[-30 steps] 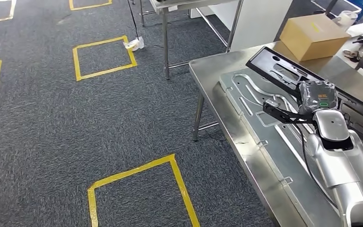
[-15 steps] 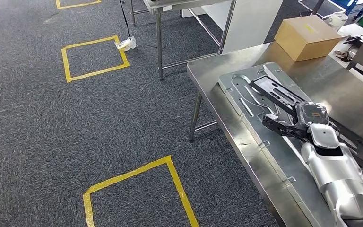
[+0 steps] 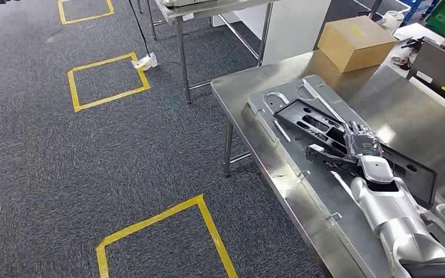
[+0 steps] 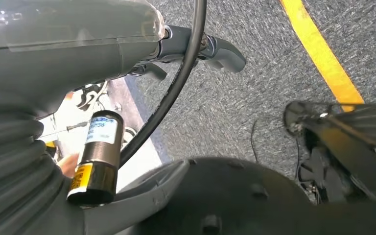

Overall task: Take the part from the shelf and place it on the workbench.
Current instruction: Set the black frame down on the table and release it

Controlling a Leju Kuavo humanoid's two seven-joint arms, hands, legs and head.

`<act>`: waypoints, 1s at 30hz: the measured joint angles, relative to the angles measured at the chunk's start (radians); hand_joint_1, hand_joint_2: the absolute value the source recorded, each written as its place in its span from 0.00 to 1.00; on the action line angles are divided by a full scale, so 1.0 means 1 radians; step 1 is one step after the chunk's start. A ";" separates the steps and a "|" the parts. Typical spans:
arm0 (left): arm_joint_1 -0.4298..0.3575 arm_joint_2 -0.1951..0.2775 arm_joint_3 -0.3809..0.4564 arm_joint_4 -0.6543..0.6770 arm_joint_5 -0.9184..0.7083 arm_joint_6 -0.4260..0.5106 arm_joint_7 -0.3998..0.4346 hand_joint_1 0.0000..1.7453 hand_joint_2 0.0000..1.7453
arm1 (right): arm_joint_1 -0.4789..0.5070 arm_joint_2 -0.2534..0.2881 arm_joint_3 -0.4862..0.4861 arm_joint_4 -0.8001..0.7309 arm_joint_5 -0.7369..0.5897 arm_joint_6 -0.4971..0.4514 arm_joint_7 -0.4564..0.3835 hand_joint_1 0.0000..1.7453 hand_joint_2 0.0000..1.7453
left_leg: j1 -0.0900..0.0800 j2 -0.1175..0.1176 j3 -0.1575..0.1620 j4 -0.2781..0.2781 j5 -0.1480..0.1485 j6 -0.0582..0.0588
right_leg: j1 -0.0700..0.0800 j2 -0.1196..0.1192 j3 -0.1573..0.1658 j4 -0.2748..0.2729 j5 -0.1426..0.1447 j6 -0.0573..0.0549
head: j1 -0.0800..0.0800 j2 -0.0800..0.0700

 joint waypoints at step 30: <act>0.019 -0.001 0.018 0.000 -0.028 0.019 0.058 0.00 0.00 | 0.156 -0.032 0.018 -0.868 -0.022 -0.291 -0.203 0.00 0.00 | -0.007 -0.001 0.009 -0.038 0.021 0.002 | -0.002 -0.026 0.004 0.011 -0.021 -0.005 | 0.000 0.000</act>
